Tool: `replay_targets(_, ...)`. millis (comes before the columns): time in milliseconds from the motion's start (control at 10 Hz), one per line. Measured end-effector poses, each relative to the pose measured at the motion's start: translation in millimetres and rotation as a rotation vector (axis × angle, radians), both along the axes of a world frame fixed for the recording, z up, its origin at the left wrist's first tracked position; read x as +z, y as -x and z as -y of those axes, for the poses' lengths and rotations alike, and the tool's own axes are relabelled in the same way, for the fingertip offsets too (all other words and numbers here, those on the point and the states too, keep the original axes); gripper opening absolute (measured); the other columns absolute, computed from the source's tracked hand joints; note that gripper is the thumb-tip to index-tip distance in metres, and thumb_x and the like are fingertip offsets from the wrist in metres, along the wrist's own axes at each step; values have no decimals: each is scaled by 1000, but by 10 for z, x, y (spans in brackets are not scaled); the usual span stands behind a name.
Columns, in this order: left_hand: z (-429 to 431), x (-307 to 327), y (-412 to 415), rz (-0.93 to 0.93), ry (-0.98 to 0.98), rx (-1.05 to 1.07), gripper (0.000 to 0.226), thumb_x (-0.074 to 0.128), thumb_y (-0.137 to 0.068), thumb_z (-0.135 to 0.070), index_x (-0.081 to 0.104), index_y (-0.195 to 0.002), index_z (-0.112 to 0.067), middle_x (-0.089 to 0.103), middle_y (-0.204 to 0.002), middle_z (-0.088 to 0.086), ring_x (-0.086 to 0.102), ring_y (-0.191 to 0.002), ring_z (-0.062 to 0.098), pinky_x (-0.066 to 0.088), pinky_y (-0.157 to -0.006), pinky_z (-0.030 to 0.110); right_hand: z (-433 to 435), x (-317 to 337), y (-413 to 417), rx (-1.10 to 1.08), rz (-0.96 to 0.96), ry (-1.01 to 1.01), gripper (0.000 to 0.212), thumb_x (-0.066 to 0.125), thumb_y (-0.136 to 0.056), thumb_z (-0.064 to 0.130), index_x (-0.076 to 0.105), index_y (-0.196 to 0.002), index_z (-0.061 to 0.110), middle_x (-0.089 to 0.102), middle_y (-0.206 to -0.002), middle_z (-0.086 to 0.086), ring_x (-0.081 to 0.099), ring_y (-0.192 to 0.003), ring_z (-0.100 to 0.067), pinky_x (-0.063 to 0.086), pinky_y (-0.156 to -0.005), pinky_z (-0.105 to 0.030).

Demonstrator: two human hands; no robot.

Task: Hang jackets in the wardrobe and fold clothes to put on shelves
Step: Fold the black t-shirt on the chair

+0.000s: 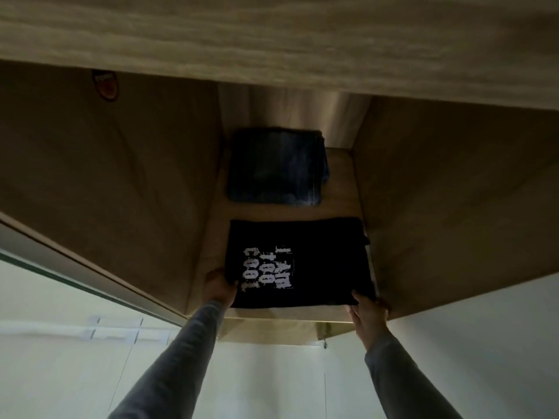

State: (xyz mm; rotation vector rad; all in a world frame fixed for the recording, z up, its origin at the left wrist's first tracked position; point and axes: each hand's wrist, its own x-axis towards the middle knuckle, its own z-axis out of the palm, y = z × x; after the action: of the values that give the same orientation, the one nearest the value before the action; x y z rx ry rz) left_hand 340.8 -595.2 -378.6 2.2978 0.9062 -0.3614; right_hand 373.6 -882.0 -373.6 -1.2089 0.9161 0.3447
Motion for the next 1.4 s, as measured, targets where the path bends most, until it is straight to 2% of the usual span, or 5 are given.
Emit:
replay_targets(200,-240,-8,71,-94,-138,39,45,55,-90,-11,45,-131,5,48,-131,26,48,-119,40,40,-96,43,-132,-59,153,166,6,96,71,73,-72,-7,32,-128,11,51,-117,-19,55,-107,-37,52,-85,-45)
replay_targets(400,33,55,251,174,-365,-307,59,54,-84,-10,36,-140,-8,39,-140,20,42,-125,37,45,-97,45,-388,-21,322,571,447,1186,46,71,-76,6,52,-118,1,51,-115,-23,49,-105,-41,44,-89,-51)
replay_targets(700,-80,-394,508,142,-399,-583,62,15,-97,-57,33,-143,-19,40,-145,14,28,-136,32,21,-110,43,-501,-407,332,1158,567,1374,58,12,-98,49,33,-142,17,42,-144,-20,38,-131,-42,28,-102,-54)
replay_targets(1200,-172,-495,457,134,-432,-454,64,11,-93,-60,45,-138,-29,42,-146,6,36,-136,31,19,-107,44,-588,-439,187,1219,563,1404,62,10,-97,53,30,-144,18,38,-147,-17,35,-135,-39,24,-106,-53)
replay_targets(1400,-193,-286,557,11,-294,-361,102,-14,-68,-76,13,-150,-22,4,-158,8,7,-146,27,21,-115,41,-566,-292,267,1324,466,1291,57,25,-98,38,23,-149,11,20,-154,-18,18,-141,-41,18,-113,-52)
